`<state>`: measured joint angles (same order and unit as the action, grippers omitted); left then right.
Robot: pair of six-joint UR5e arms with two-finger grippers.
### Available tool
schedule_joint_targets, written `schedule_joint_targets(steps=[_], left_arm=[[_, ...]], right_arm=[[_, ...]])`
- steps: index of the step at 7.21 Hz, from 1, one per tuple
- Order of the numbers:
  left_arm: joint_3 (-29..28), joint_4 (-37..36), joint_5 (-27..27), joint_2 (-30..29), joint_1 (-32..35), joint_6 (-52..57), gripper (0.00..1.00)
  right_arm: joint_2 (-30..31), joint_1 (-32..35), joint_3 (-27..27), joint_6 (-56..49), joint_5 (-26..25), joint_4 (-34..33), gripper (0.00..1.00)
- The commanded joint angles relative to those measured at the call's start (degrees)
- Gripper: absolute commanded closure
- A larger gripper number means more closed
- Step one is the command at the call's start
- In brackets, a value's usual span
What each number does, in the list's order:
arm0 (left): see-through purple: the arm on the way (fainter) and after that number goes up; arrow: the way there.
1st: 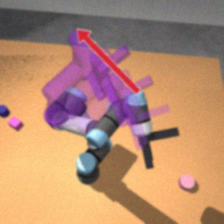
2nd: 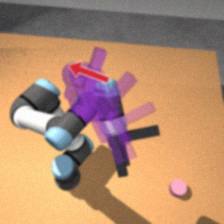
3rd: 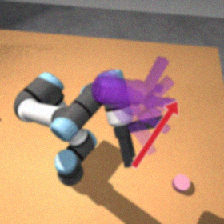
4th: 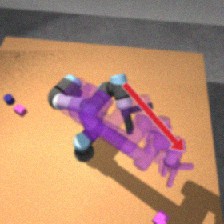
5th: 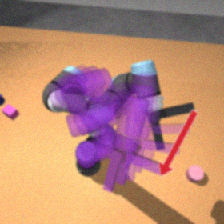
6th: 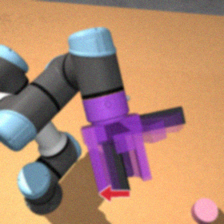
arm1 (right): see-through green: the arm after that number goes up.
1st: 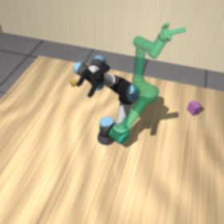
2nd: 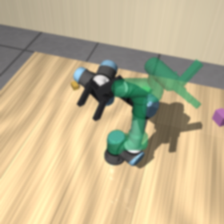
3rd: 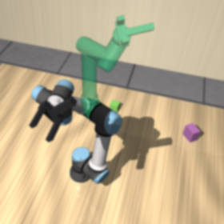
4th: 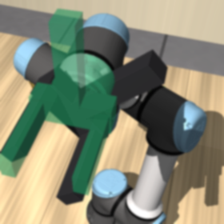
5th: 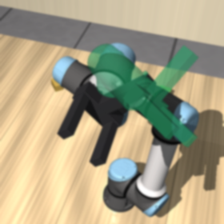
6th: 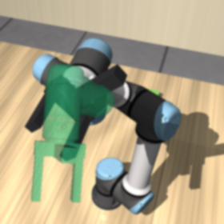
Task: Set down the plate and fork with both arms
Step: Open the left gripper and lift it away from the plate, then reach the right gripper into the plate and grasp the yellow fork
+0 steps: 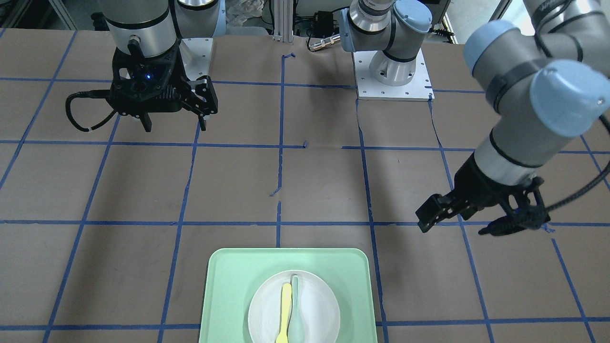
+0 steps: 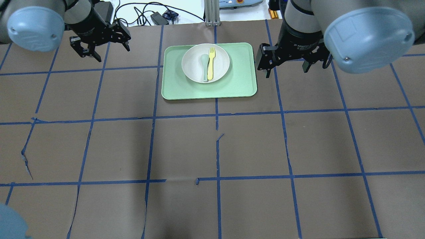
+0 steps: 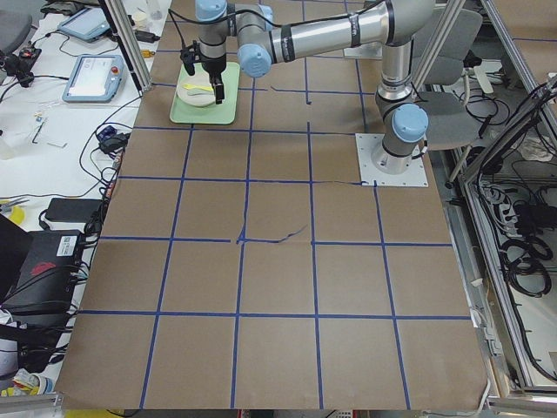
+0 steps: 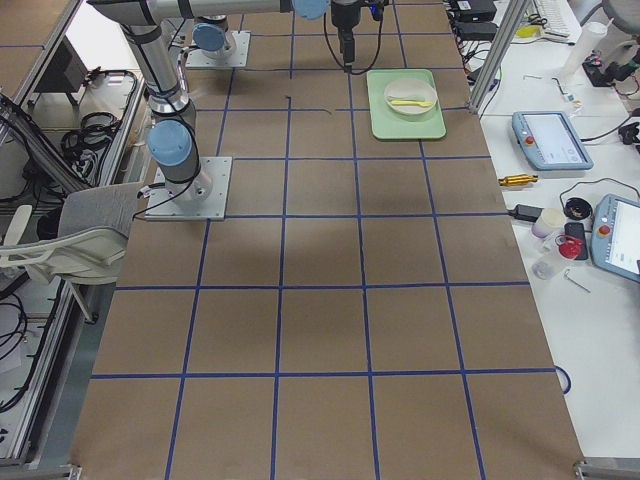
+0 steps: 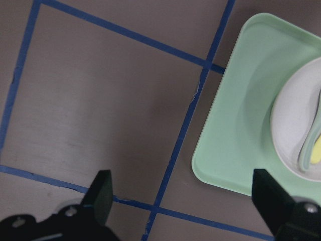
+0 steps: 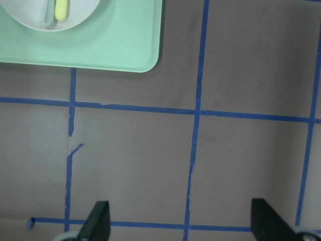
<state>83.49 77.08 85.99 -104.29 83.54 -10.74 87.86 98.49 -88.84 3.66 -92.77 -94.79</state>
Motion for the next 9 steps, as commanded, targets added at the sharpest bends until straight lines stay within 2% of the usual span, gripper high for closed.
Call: schedule_joint_targets(steps=[1, 2, 5, 6, 7, 8, 9], left_arm=[[2.6, 8.7, 2.8, 7.6, 5.3, 3.6, 0.00], [5.1, 8.7, 5.0, 9.5, 7.8, 4.0, 0.00], [12.3, 8.4, 4.5, 15.1, 9.4, 7.0, 0.00], [12.4, 8.3, 4.4, 15.4, 9.4, 6.8, 0.00], [12.7, 8.3, 4.4, 15.5, 9.4, 6.9, 0.00], [12.7, 8.3, 4.5, 15.5, 9.4, 6.8, 0.00], [12.5, 8.3, 4.7, 15.6, 9.3, 7.0, 0.00]], right_arm=[[-0.2, 0.0, 0.1, 0.0, -0.1, -0.1, 0.00], [-0.2, 0.0, 0.2, -0.1, 0.0, -0.4, 0.00], [-3.1, 0.5, 2.2, -0.4, 0.1, -1.4, 0.00], [-8.1, 2.2, 6.3, -0.1, 0.2, -2.8, 0.00], [-16.2, 5.1, 13.2, 0.6, 0.0, -3.1, 0.00], [-23.4, 6.3, 20.0, 3.9, 0.0, -3.5, 0.00], [-29.5, 7.6, 24.7, 11.6, 0.0, -7.9, 0.00]])
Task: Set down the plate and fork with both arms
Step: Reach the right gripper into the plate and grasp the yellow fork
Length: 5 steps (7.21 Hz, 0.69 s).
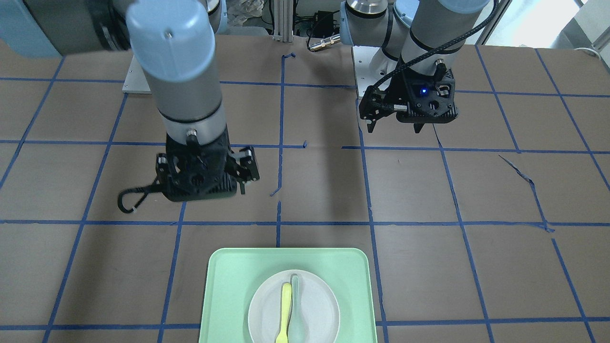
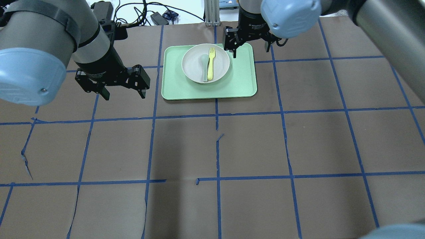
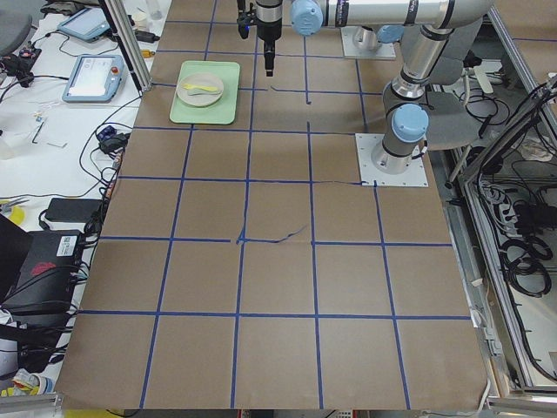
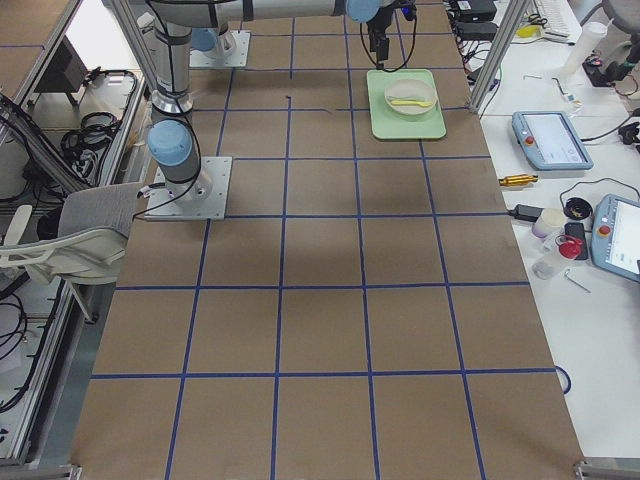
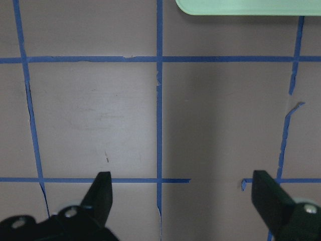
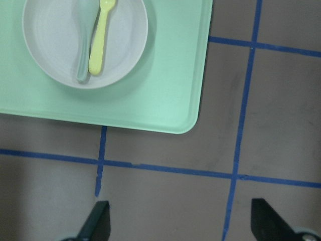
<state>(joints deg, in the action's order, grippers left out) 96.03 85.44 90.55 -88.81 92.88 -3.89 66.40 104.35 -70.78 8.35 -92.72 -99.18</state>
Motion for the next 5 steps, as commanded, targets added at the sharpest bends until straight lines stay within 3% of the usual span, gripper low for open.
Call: schedule_joint_targets(steps=[1, 3, 4, 5], left_arm=[[0.1, -0.1, 0.1, 0.1, -0.1, -0.1, 0.00], [-0.1, -0.1, 0.2, 0.2, -0.1, -0.1, 0.00], [-0.1, -0.1, 0.2, 0.2, -0.2, 0.0, 0.00], [-0.1, -0.1, 0.2, 0.2, -0.2, -0.2, 0.00]], right_arm=[[-13.0, 3.0, 7.8, 11.7, -0.1, -9.8, 0.00], [-21.0, 5.2, 7.9, 20.3, -0.9, -21.6, 0.00], [-22.4, 5.6, 7.8, 23.9, -3.1, -22.5, 0.02], [-23.6, 5.6, 7.5, 25.9, -3.3, -22.6, 0.16]])
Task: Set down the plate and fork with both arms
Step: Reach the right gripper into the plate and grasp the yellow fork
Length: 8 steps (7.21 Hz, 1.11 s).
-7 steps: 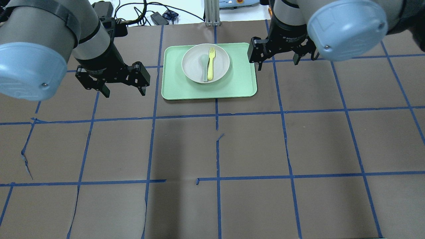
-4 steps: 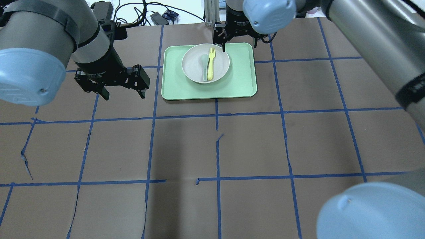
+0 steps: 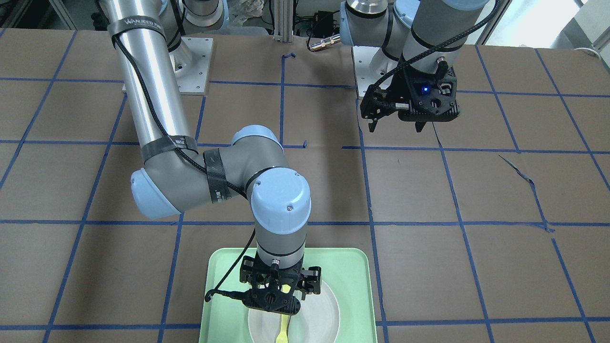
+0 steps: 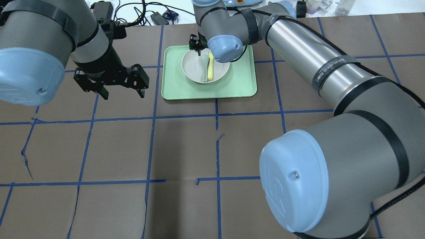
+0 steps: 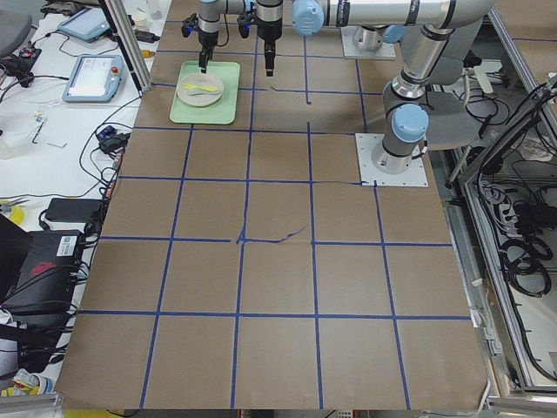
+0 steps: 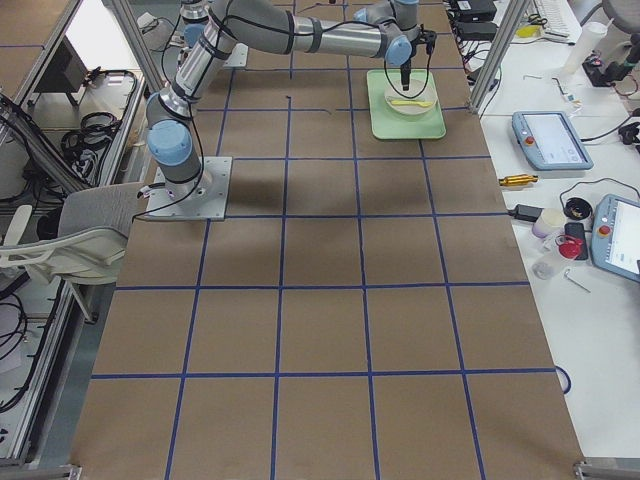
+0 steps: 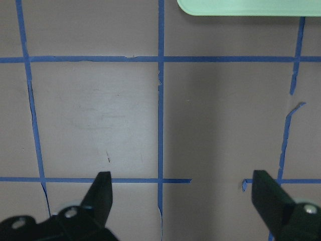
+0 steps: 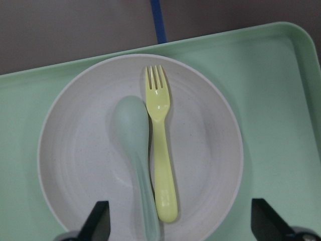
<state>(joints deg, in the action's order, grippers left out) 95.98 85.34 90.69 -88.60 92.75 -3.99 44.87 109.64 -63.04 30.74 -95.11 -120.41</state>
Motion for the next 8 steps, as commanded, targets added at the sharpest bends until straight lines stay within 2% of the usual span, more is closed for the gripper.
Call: schedule_joint_targets(steps=[1, 2, 4, 5, 8], left_arm=[[0.1, -0.1, 0.0, -0.1, 0.0, -0.1, 0.00], [0.2, -0.5, 0.0, -0.1, 0.0, -0.2, 0.00], [0.2, -0.6, -0.1, -0.2, 0.0, -0.3, 0.00], [0.3, -0.6, -0.1, -0.2, 0.0, -0.3, 0.00], [0.3, -0.9, -0.2, -0.2, 0.0, -0.4, 0.00]], right_arm=[[-3.3, 0.2, -0.5, 3.5, -0.5, -2.1, 0.19], [-3.5, 0.1, -0.5, 3.5, -0.3, -3.2, 0.26], [-4.2, 0.1, -0.7, 3.5, 0.0, -4.5, 0.27], [-4.2, 0.0, -0.9, 3.6, 0.0, -4.5, 0.34], [-4.7, 0.0, -0.9, 3.6, -0.2, -4.5, 0.45]])
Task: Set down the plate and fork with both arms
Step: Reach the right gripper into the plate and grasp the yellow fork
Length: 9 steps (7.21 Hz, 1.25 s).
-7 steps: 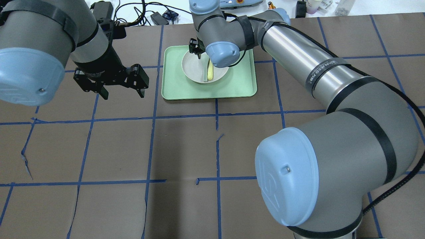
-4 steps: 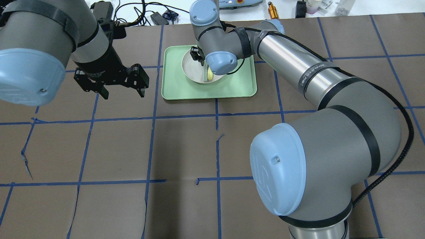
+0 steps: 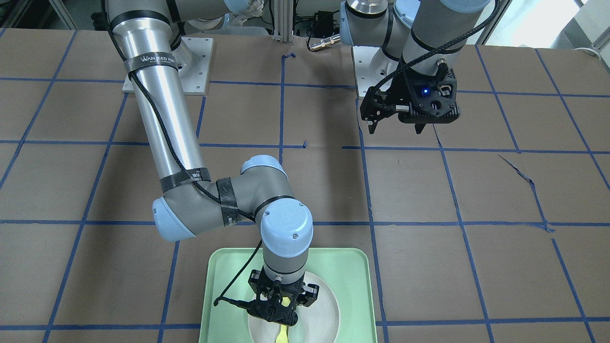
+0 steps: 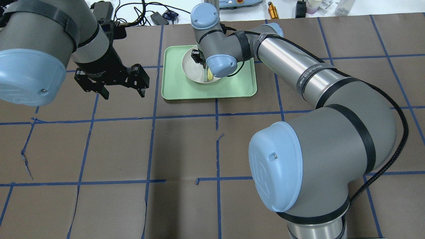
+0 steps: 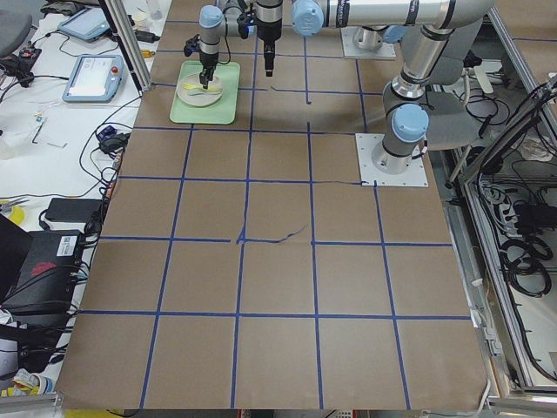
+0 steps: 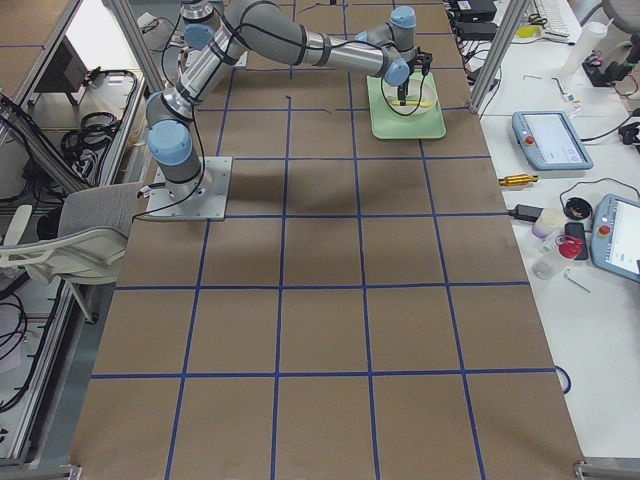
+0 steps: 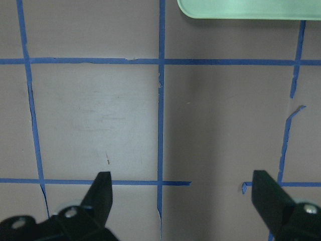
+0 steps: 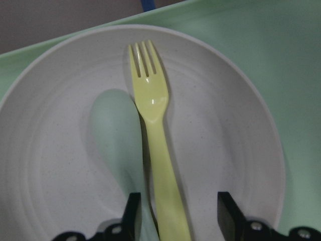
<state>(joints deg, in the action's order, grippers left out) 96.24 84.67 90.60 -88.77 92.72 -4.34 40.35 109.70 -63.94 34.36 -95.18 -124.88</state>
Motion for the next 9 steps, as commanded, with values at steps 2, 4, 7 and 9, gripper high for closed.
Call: schedule_joint_targets(steps=[2, 4, 7, 9], left_arm=[[0.0, -0.2, -0.1, -0.1, 0.0, -0.1, 0.00], [0.0, -0.3, -0.1, -0.1, 0.0, -0.1, 0.00], [0.1, -0.2, -0.1, -0.2, 0.0, -0.1, 0.00], [0.1, -0.3, -0.1, -0.2, 0.0, -0.1, 0.00]], right_arm=[[-0.6, 0.0, 0.0, -0.6, 0.2, -0.1, 0.48], [-0.8, 0.0, 0.0, -0.9, 0.1, -0.1, 0.48], [-1.3, 0.0, 0.0, -0.9, 0.0, -0.1, 0.61], [-1.4, 0.0, 0.0, -0.9, 0.1, -0.1, 0.62]])
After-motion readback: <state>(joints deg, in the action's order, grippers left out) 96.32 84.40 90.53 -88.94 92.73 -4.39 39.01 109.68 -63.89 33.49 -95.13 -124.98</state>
